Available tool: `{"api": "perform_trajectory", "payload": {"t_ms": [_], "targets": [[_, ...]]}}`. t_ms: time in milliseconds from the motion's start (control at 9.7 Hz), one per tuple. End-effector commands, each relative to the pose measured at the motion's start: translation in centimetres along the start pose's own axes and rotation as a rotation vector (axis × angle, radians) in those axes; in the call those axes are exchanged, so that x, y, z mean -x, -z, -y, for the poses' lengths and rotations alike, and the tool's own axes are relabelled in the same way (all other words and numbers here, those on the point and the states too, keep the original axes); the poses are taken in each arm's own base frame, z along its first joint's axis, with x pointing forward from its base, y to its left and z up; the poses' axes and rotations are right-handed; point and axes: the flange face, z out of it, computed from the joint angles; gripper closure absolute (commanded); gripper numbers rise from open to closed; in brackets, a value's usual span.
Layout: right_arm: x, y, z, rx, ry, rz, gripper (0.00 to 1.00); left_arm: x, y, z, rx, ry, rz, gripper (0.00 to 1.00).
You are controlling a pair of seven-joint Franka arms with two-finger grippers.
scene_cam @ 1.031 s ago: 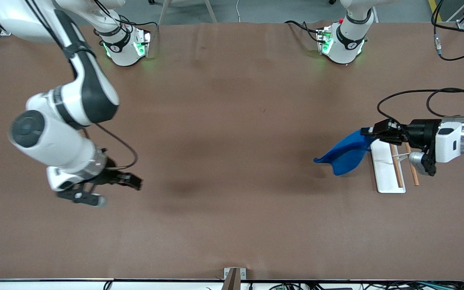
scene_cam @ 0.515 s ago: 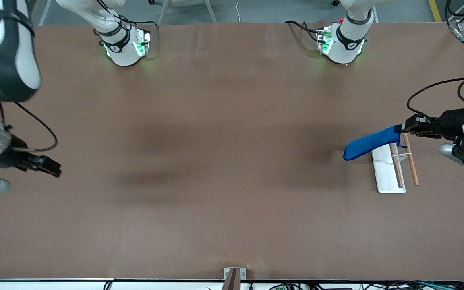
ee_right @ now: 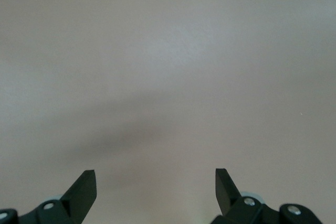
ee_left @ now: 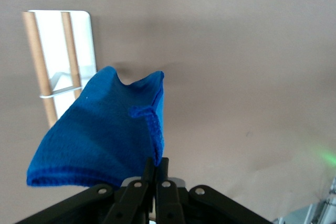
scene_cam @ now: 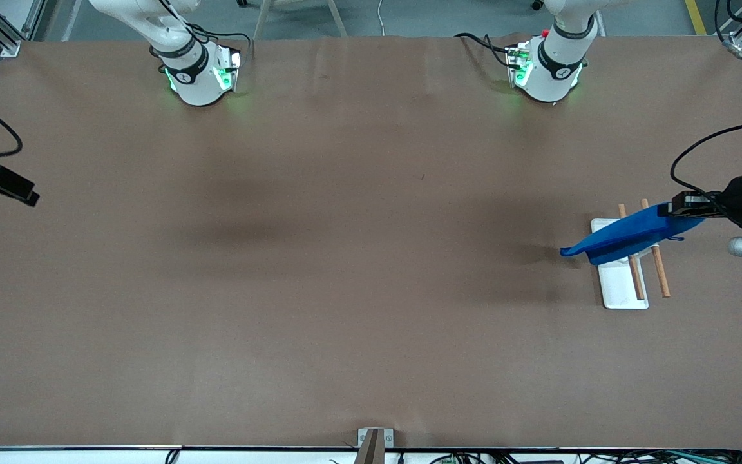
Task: Right arm passes towel to left arm to hang
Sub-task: 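Carry the towel with the left gripper over the dowel rack while the right gripper retracts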
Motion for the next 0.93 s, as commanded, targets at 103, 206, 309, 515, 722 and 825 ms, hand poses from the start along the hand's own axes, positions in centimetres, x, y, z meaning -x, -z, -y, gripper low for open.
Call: {"api": "perform_trajectory", "payload": {"t_ms": [103, 206, 309, 515, 722, 825], "targets": [[2.4, 0.7, -3.4, -0.011, 0.034, 0.009, 0.00, -0.1, -1.1, 2.1, -0.047, 0.079, 0.026, 1.00], [2.3, 0.6, -3.7, -0.013, 0.030, 0.005, 0.00, -0.3, -1.4, 2.2, -0.050, 0.136, 0.027, 1.00], [2.2, 0.2, -4.6, -0.076, 0.017, -0.015, 0.00, -0.6, -1.5, 2.3, -0.051, 0.230, 0.020, 1.00], [2.2, 0.4, -4.4, -0.082, 0.021, -0.029, 0.00, -1.0, -2.0, 3.8, -0.028, 0.394, 0.004, 1.00], [2.4, 0.7, -4.1, -0.076, 0.023, -0.028, 0.00, -1.2, -2.6, 4.8, -0.022, 0.600, 0.014, 1.00], [2.3, 0.7, -4.0, -0.076, 0.024, -0.031, 0.00, -1.1, -2.7, 5.5, -0.019, 0.685, 0.016, 1.00]]}}
